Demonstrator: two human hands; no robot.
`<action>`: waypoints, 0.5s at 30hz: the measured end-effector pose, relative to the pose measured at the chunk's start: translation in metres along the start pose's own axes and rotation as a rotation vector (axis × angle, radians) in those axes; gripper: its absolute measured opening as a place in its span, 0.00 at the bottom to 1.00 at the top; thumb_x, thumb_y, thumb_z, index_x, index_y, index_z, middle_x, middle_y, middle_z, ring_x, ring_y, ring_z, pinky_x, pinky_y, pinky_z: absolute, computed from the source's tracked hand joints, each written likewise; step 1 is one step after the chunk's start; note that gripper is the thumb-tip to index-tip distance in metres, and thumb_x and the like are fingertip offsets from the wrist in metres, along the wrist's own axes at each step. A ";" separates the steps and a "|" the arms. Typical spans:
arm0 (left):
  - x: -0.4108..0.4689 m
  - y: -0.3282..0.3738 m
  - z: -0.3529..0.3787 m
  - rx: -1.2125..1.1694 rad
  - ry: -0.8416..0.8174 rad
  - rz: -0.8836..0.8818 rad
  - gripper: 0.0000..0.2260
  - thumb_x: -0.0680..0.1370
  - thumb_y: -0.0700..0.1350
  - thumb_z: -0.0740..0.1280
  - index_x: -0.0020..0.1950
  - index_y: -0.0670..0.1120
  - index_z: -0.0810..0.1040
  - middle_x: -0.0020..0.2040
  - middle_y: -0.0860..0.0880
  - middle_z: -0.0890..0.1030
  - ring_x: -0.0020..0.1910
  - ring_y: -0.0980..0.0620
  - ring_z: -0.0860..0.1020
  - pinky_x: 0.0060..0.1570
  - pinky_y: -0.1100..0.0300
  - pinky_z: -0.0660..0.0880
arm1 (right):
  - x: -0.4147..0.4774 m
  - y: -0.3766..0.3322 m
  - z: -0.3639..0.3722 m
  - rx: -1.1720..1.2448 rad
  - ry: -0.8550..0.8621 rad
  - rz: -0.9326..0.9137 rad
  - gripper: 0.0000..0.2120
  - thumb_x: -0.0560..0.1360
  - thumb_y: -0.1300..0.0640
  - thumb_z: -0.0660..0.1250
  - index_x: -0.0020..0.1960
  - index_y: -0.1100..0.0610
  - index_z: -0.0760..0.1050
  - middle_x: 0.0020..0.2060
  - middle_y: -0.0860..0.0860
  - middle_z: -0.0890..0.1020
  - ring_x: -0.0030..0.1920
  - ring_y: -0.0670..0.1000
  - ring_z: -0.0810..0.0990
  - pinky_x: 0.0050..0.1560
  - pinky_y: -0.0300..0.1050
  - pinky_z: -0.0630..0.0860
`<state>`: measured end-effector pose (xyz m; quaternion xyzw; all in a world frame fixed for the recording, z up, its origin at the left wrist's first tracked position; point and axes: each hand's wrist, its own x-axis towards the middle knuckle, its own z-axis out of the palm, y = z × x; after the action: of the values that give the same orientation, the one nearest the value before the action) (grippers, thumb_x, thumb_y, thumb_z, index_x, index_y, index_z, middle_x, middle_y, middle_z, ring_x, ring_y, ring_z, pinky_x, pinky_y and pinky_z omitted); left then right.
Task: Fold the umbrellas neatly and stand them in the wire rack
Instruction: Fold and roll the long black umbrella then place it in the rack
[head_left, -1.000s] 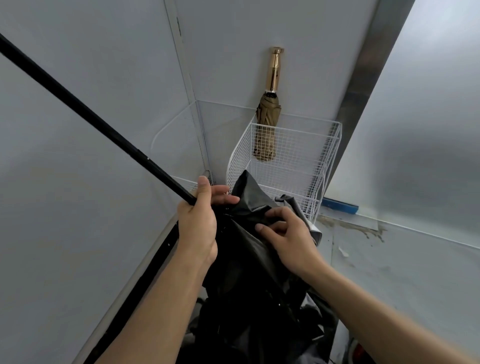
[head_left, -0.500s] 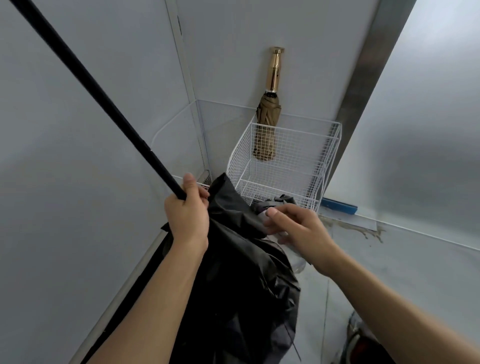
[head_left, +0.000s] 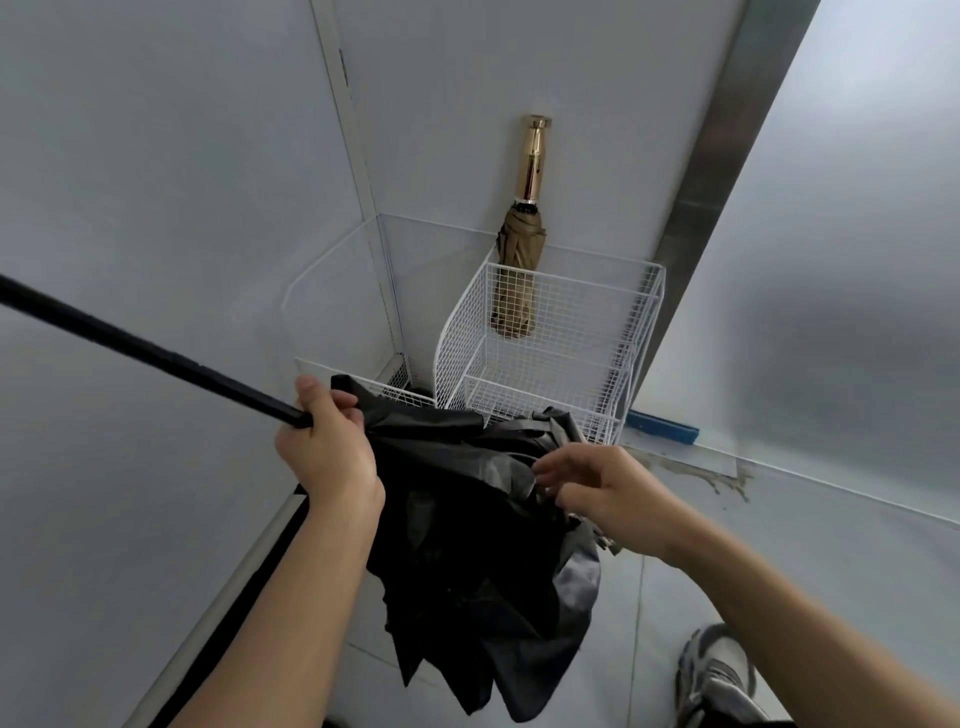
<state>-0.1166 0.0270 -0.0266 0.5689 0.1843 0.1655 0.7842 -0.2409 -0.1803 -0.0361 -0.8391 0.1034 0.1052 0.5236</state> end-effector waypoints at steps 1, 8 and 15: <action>0.002 -0.001 0.000 -0.007 0.004 0.001 0.24 0.84 0.51 0.59 0.30 0.43 0.70 0.20 0.55 0.69 0.22 0.58 0.69 0.28 0.67 0.68 | 0.006 0.000 0.000 -0.027 -0.009 0.011 0.15 0.77 0.65 0.63 0.58 0.50 0.79 0.52 0.46 0.84 0.53 0.44 0.82 0.57 0.43 0.79; 0.023 0.000 -0.007 0.033 0.043 0.047 0.23 0.84 0.50 0.58 0.31 0.43 0.69 0.20 0.54 0.68 0.21 0.58 0.67 0.27 0.68 0.67 | 0.048 -0.007 0.008 -0.246 0.011 0.160 0.22 0.70 0.36 0.72 0.55 0.49 0.77 0.45 0.43 0.82 0.46 0.43 0.81 0.48 0.42 0.78; 0.047 0.011 -0.022 0.049 0.119 0.056 0.24 0.84 0.52 0.58 0.31 0.43 0.71 0.21 0.53 0.69 0.22 0.58 0.68 0.28 0.67 0.68 | 0.095 -0.028 0.044 -0.162 -0.153 0.152 0.12 0.72 0.62 0.74 0.54 0.60 0.81 0.36 0.55 0.81 0.31 0.50 0.79 0.30 0.41 0.74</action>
<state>-0.0866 0.0709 -0.0271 0.5822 0.2185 0.2164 0.7527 -0.1453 -0.1347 -0.0578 -0.8579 0.1175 0.2164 0.4509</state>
